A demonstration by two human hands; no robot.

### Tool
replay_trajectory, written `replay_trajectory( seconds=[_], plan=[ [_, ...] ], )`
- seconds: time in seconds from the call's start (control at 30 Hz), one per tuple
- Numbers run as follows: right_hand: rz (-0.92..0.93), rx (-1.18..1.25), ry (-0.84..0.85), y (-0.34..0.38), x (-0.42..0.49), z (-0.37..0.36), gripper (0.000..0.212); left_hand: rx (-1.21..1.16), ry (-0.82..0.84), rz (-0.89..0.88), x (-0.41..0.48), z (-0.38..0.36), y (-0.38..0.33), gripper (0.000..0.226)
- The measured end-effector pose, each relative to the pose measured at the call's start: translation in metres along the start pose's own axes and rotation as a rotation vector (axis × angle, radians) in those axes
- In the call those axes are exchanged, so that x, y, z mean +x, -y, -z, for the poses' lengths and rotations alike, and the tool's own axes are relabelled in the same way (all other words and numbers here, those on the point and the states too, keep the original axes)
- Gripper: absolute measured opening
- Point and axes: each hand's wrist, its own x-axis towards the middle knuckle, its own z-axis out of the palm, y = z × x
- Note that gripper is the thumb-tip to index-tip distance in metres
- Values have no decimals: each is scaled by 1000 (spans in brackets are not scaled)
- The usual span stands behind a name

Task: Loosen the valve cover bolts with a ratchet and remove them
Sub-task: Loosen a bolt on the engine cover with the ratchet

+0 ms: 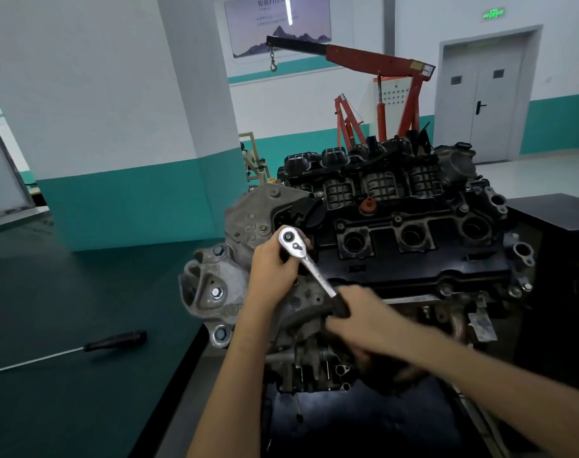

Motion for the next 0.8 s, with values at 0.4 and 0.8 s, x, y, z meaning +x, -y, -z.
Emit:
replay_trajectory(
  seconds=[0.4, 0.8],
  plan=[
    [-9, -511, -195, 6, 14, 58, 22, 125, -132, 80, 3, -7, -2, 12],
    [62, -151, 32, -3, 0, 26, 15, 12, -17, -46, -1, -1, -4, 24]
  ],
)
